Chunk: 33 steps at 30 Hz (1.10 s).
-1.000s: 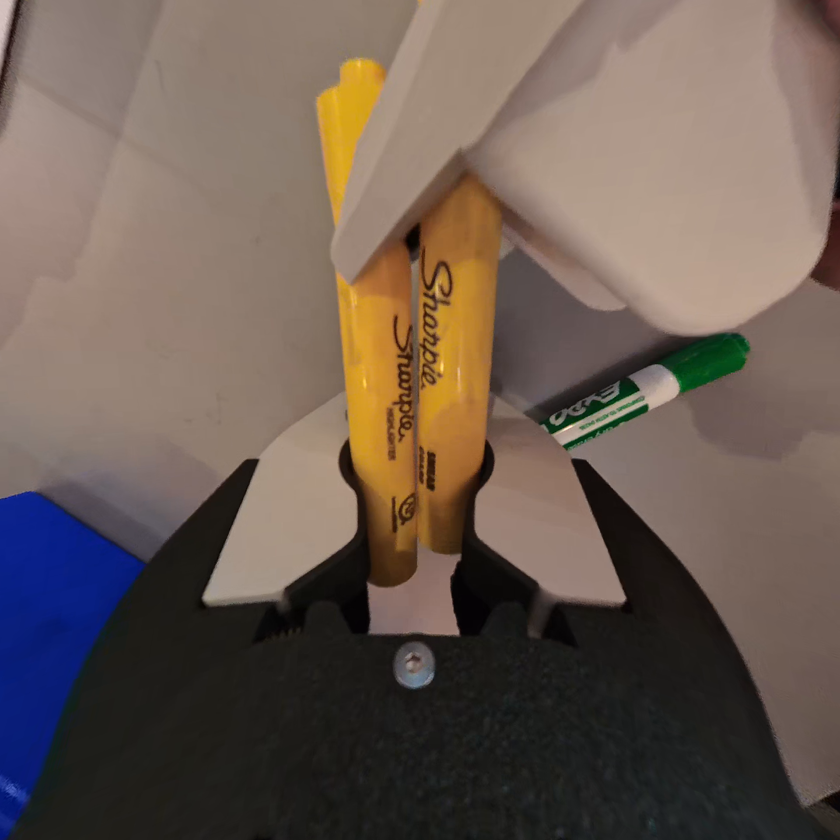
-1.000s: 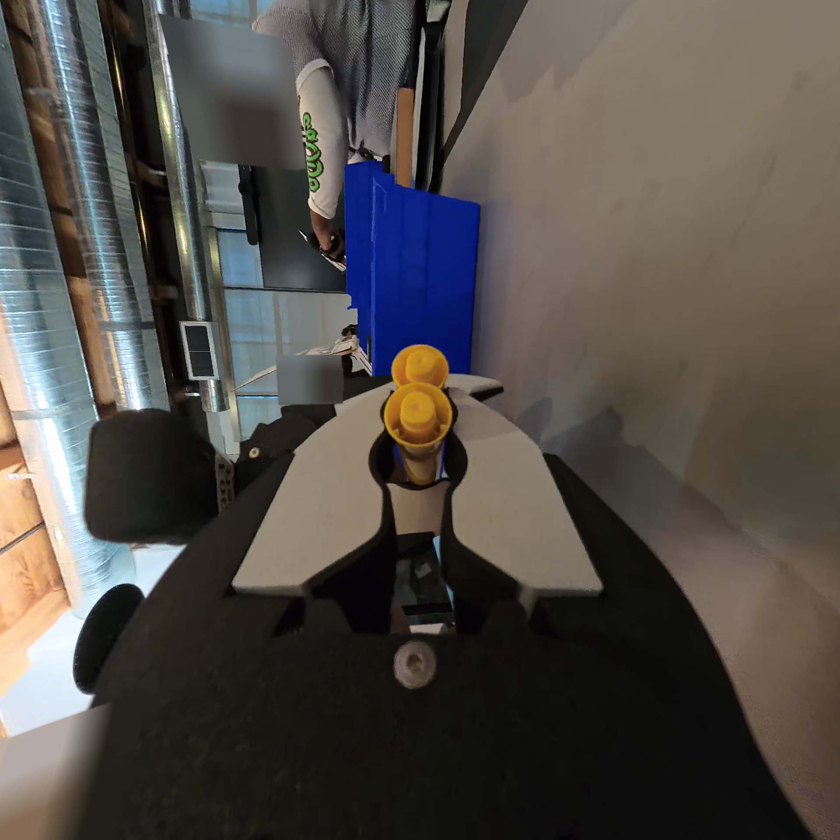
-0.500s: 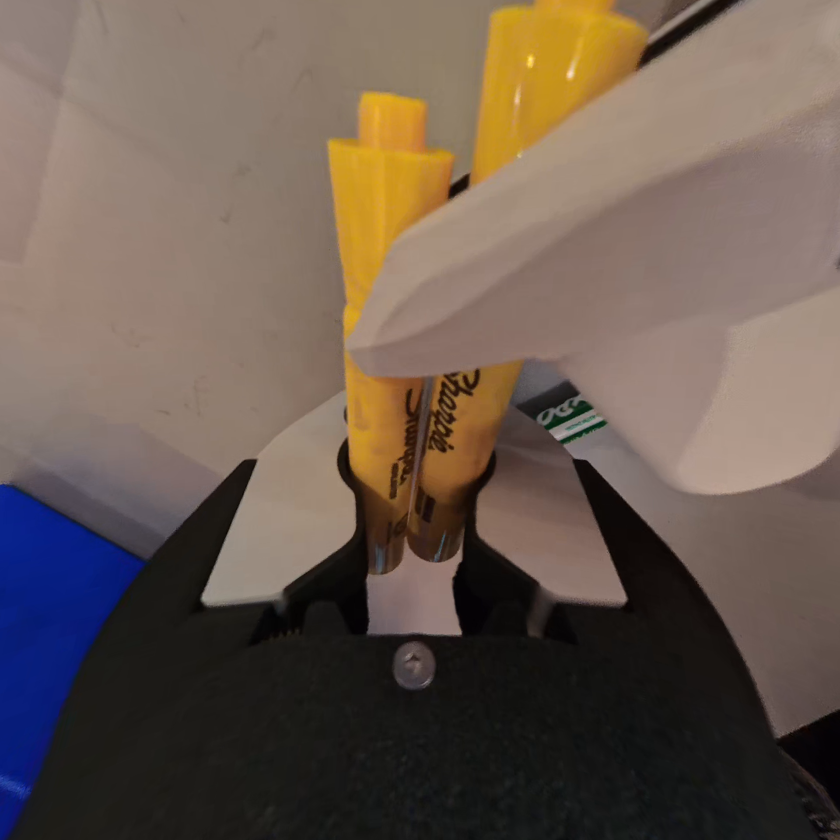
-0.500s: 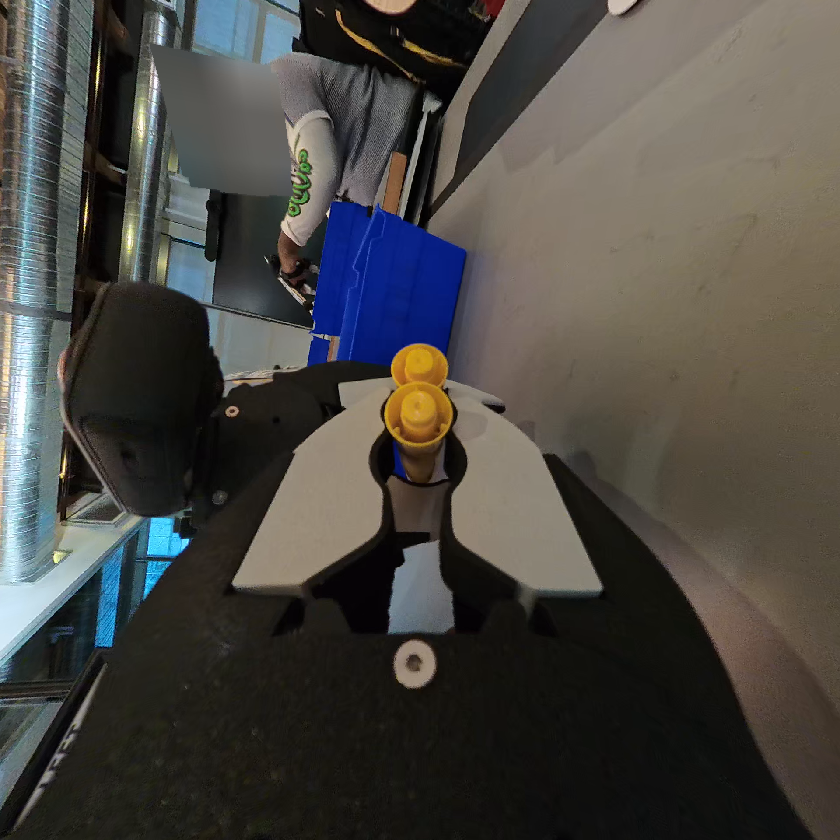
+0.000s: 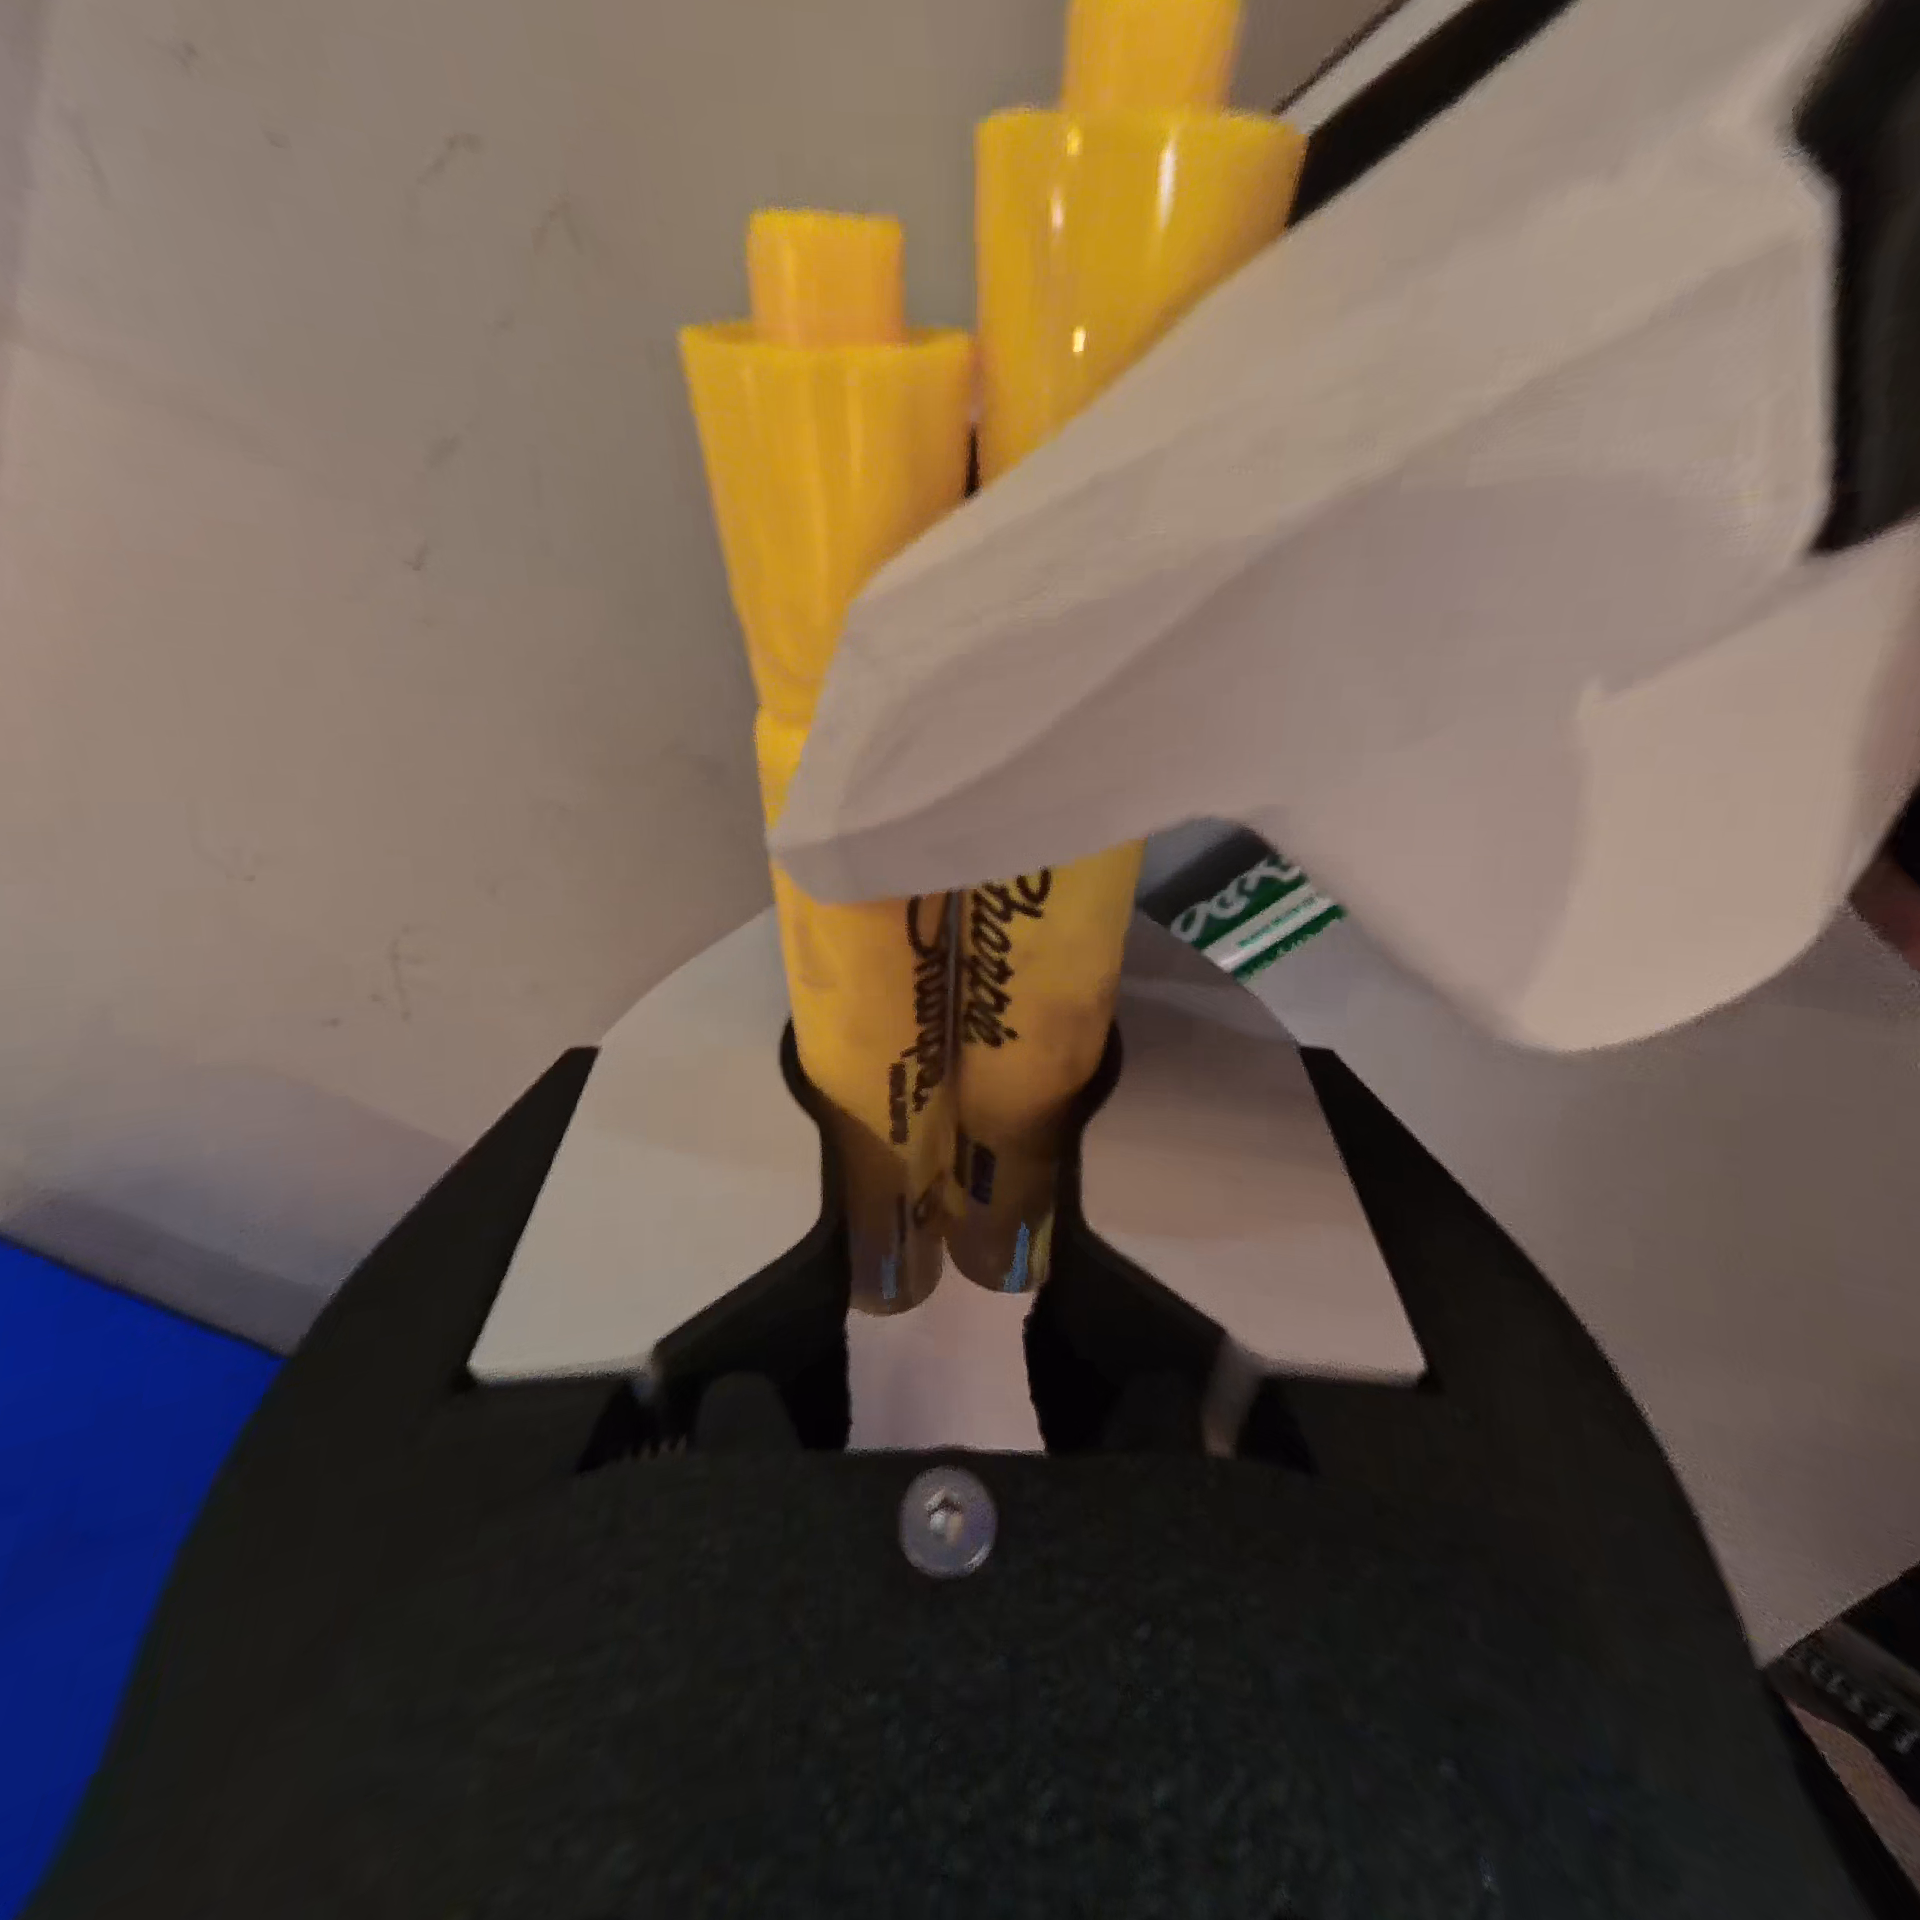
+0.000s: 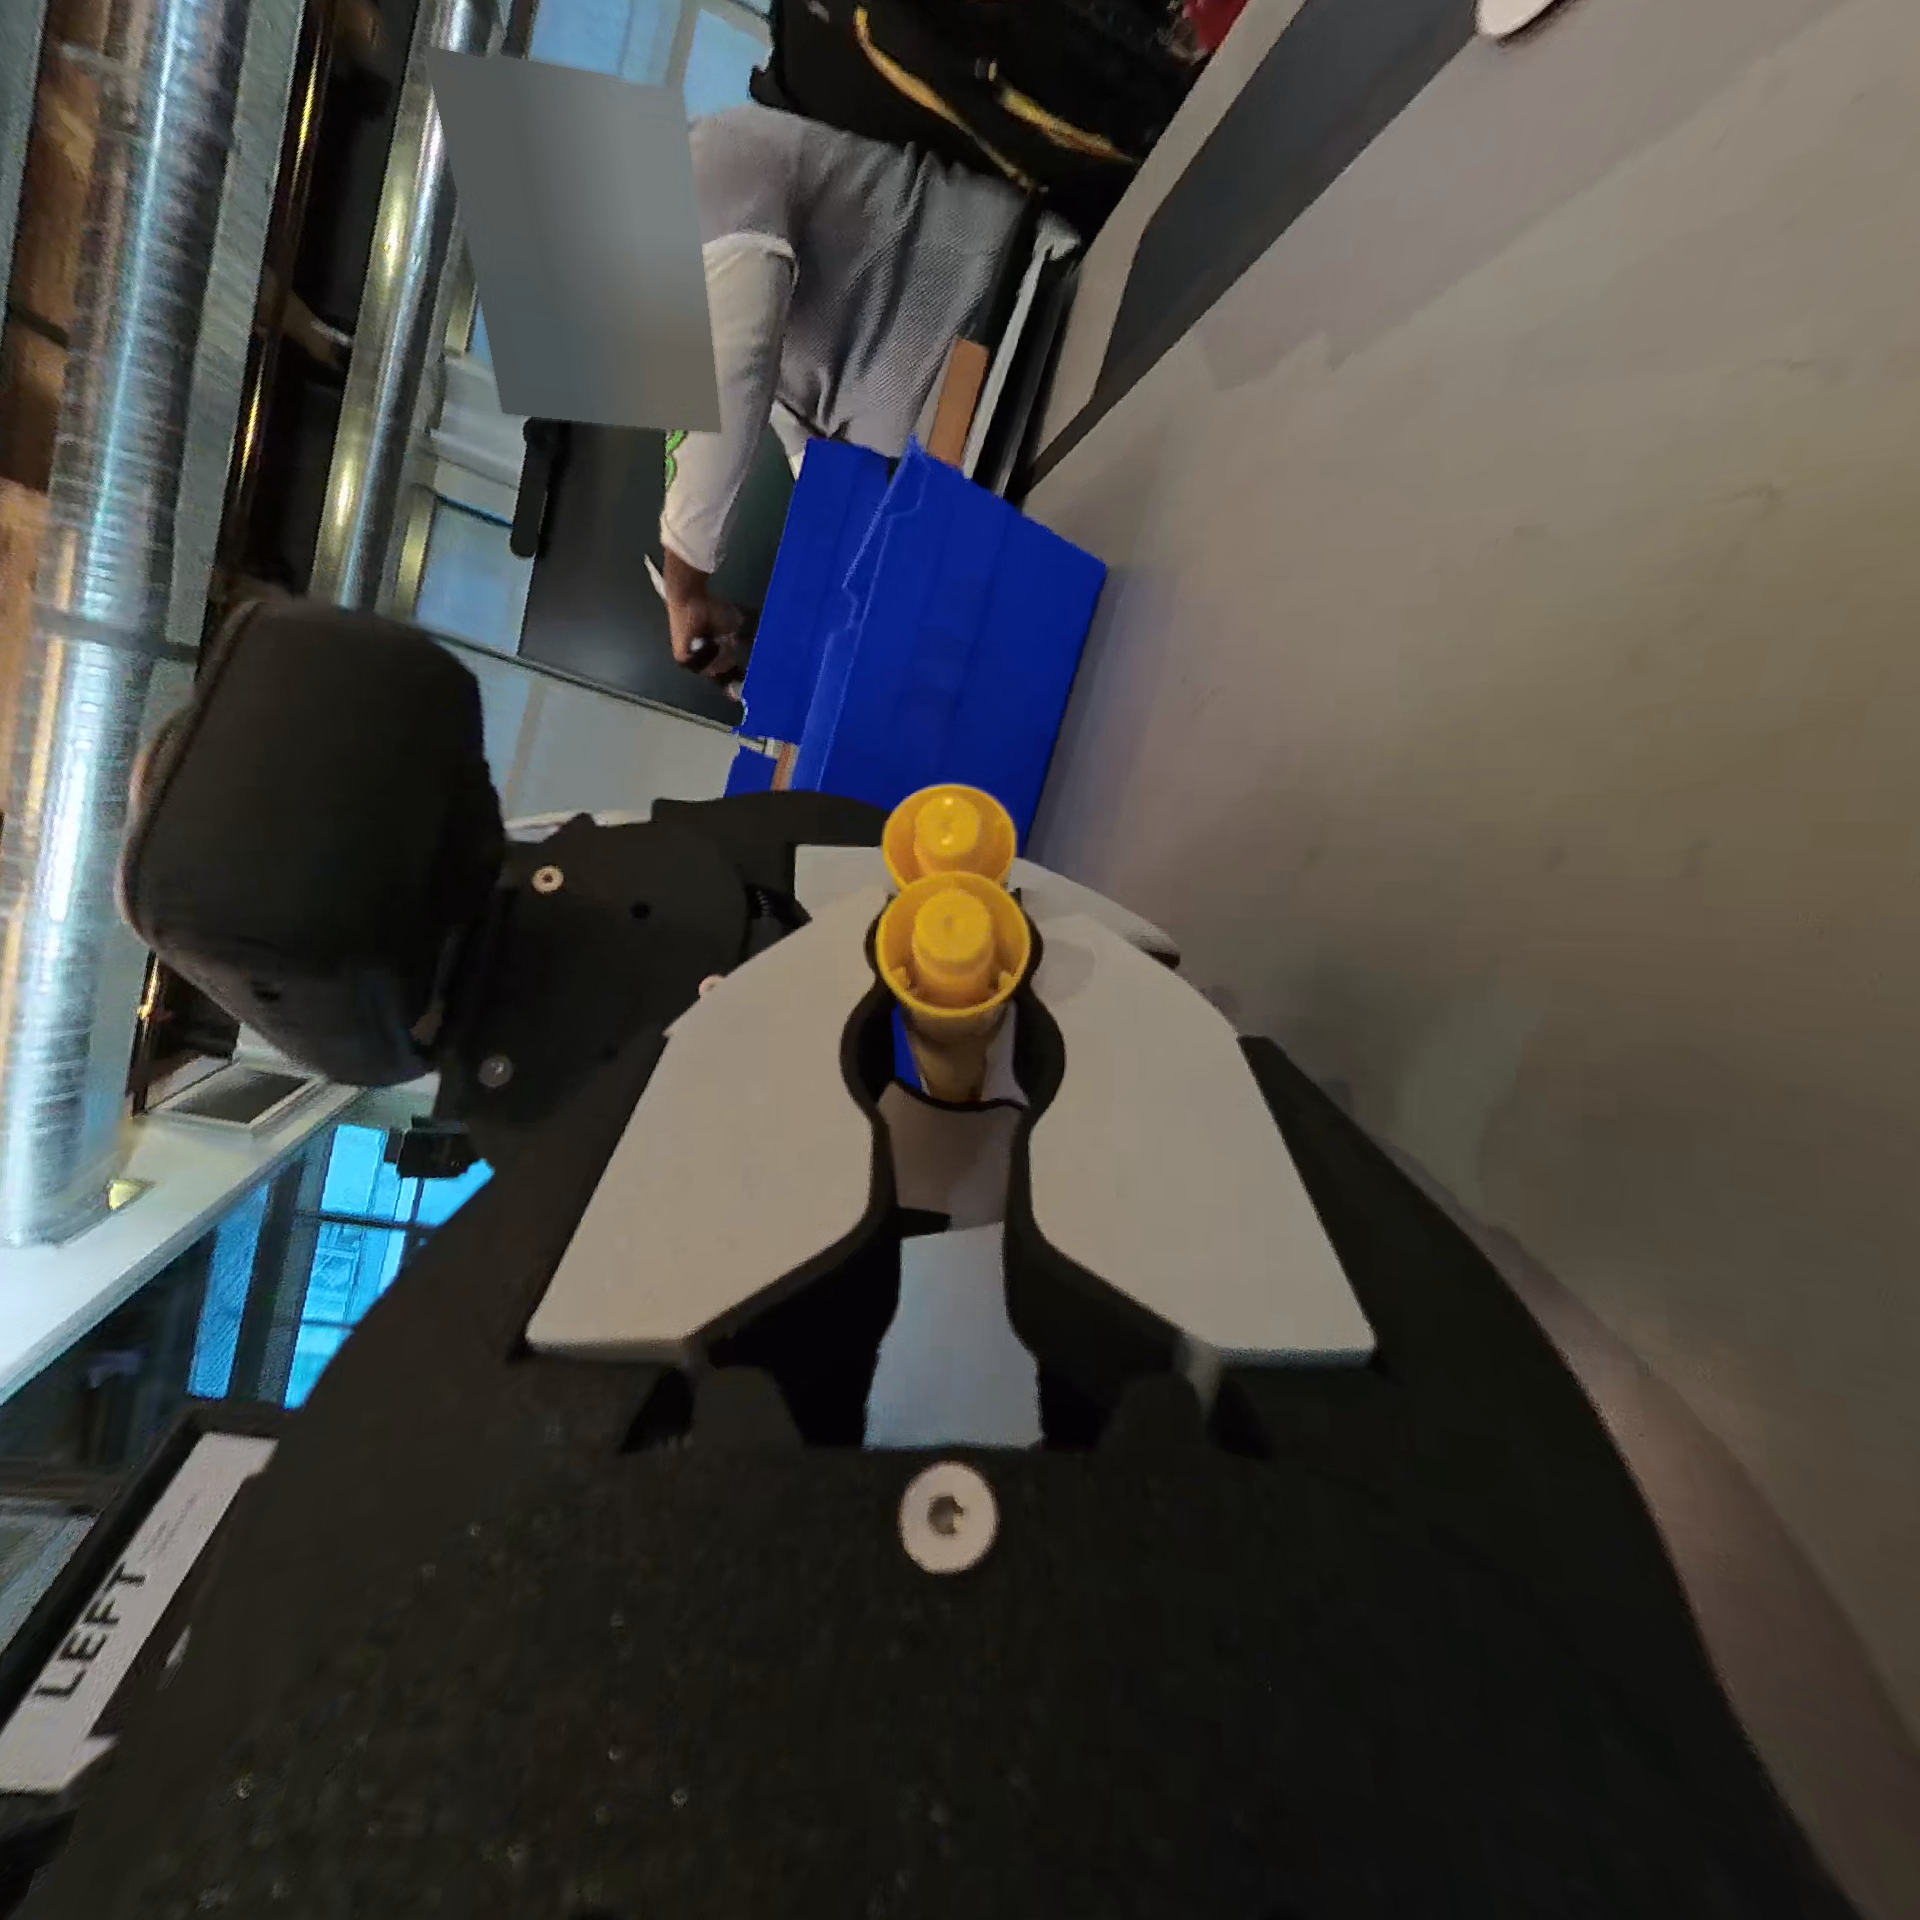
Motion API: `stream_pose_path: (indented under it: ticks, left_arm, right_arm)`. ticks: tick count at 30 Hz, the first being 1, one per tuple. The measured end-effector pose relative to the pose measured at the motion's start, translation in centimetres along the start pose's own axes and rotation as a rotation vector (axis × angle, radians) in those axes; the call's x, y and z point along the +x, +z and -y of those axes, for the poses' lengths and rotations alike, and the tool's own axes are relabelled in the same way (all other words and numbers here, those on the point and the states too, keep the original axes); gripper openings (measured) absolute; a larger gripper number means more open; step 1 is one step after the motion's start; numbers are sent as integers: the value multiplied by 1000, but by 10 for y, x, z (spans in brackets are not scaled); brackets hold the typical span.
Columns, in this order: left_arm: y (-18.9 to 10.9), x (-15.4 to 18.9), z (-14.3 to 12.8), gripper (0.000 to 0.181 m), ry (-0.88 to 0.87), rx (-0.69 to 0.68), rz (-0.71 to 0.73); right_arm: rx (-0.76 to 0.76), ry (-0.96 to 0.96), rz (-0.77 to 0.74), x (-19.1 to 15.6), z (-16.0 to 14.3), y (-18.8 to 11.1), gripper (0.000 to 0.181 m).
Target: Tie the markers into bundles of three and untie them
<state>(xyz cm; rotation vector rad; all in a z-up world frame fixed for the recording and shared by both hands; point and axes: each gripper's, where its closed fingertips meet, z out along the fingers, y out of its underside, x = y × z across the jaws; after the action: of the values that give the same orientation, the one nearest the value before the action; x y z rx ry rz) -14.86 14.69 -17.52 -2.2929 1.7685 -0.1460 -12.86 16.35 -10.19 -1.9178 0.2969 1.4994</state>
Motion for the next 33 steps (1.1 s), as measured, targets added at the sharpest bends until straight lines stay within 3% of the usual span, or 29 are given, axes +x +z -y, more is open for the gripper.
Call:
stream_pose_path:
  ticks: [7, 18, 22, 26, 29, 31, 33]
  left_arm:
    - [-10, 3, -7, 42, 115, 2, -23]
    - [-24, 31, -21, 42, 273, 21, -238]
    - [-35, 43, -23, 42, 331, 38, -303]
    - [-41, 59, -26, 42, 384, 27, -340]
    - [-39, 71, -29, 41, 408, 1, -352]
    - [-36, 78, -30, 41, 415, -9, -346]
    - [-32, 83, -31, 41, 418, -15, -347]
  right_arm:
    - [-52, 19, 45, -6, -9, -10, 22]
    - [-164, -97, 130, -29, -13, -44, 31]
    - [-202, -331, 168, -40, -16, -71, 32]
    - [-254, -794, 180, -46, -38, -89, 44]
    - [-270, -1098, 147, -44, -54, -98, 31]
    - [-260, -1140, 151, -44, -59, -102, 18]
    - [-266, -1108, 162, -42, -61, -105, 18]
